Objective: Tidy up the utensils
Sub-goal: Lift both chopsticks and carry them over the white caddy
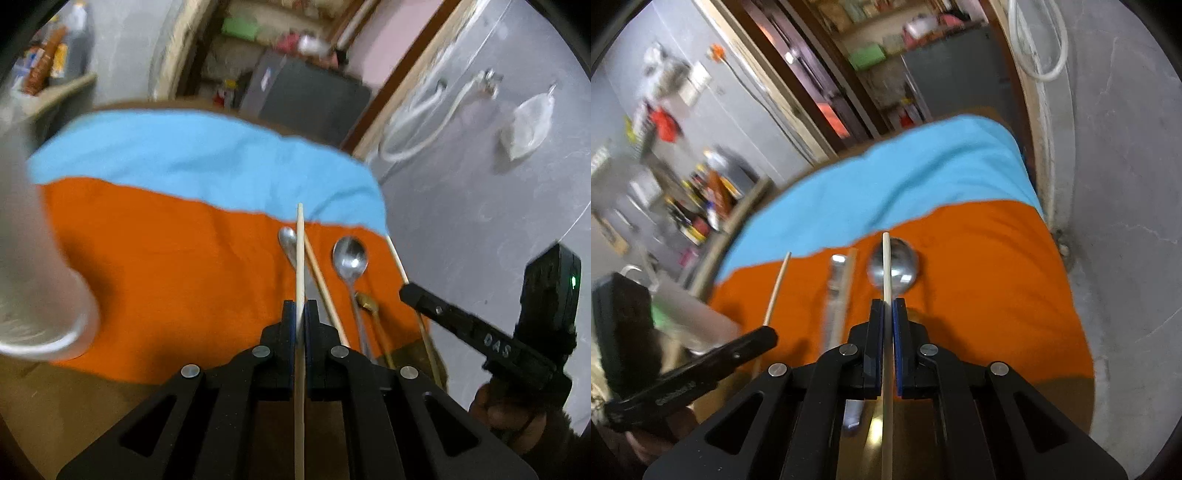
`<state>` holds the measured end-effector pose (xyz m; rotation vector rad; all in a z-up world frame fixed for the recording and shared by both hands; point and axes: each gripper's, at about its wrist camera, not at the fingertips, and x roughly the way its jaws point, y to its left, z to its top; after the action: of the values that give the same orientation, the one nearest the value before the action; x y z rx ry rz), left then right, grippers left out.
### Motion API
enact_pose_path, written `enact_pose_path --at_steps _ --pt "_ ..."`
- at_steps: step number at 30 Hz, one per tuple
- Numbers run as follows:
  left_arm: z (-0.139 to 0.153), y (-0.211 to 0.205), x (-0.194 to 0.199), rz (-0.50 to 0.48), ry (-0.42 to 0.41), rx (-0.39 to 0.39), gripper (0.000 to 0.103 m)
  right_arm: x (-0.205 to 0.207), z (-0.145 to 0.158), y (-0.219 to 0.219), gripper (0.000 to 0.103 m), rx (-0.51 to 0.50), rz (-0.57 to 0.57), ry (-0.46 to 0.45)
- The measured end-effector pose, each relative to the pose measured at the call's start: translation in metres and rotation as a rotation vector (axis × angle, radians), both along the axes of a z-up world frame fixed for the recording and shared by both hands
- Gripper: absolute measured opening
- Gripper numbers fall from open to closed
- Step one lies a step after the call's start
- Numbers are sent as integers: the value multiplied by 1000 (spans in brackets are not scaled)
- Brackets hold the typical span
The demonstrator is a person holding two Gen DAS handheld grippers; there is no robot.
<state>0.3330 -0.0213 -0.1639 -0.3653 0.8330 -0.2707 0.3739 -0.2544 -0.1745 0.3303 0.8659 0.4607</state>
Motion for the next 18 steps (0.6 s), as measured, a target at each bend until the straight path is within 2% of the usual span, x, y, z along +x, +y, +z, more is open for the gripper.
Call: enact_pose_path --at_steps 3,5,13,18 --pt "20 10 -19 66 -83 -9 2 -26 21 3 3 69 -5 -130" --pt "35 17 -30 104 -146 13 2 -34 33 13 3 74 1 -189" --pt "100 67 -54 202 -339 10 2 -29 94 66 3 223 64 -384" --pt "132 137 -49 233 -428 -78 2 -14 132 121 3 349 150 -485"
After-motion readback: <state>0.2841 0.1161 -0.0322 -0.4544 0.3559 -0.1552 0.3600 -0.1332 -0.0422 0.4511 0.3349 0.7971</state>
